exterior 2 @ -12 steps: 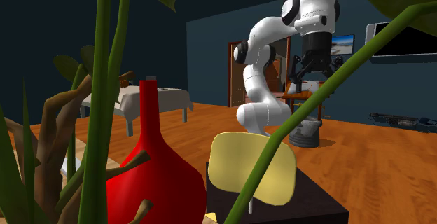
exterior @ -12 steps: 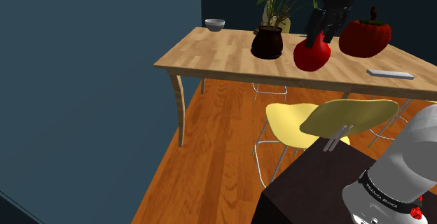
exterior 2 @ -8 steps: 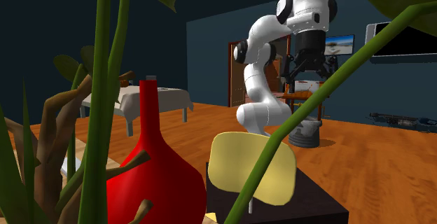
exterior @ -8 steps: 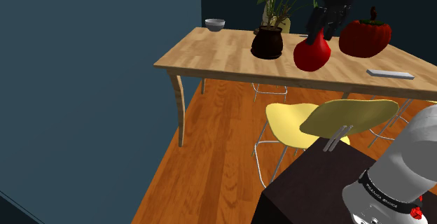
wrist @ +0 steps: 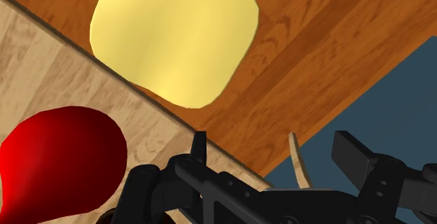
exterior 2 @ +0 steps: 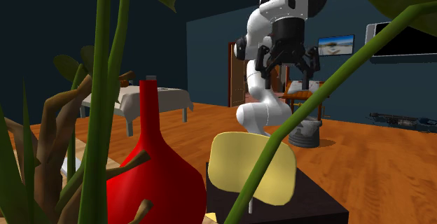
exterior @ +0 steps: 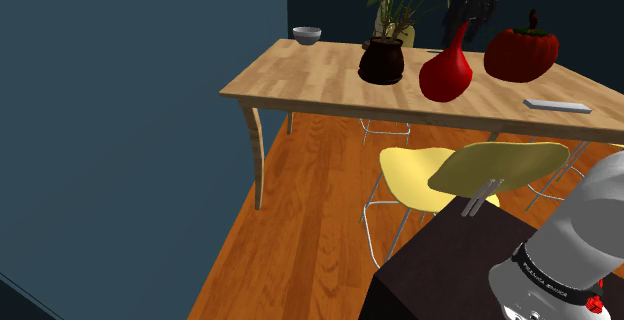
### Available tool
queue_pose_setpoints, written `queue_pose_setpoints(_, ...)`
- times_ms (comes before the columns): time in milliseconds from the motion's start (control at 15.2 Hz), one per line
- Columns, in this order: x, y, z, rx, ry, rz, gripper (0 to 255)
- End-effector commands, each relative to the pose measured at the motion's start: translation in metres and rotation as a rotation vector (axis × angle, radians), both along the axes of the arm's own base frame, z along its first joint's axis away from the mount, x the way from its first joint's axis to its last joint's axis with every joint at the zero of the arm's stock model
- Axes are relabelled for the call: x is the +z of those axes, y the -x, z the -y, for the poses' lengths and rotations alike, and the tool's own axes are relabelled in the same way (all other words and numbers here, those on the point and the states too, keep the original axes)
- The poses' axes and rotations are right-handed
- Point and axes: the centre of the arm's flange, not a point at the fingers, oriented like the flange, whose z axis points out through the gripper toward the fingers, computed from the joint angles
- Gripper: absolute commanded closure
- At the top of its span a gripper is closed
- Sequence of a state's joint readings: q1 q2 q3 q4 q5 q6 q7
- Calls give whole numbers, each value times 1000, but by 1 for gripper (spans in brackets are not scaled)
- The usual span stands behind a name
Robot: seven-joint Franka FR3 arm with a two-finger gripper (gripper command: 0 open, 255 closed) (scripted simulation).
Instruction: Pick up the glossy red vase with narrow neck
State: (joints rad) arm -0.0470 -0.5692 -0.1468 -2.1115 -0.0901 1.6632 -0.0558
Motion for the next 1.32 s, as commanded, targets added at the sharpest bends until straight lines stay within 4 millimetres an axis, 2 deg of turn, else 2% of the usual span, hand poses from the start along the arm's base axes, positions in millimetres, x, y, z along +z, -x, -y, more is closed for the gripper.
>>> queue_pose_setpoints(0,2,-10,29,0,1,3,0)
queue_pose_setpoints(1254,32,-104,259,-6,-6,32,0)
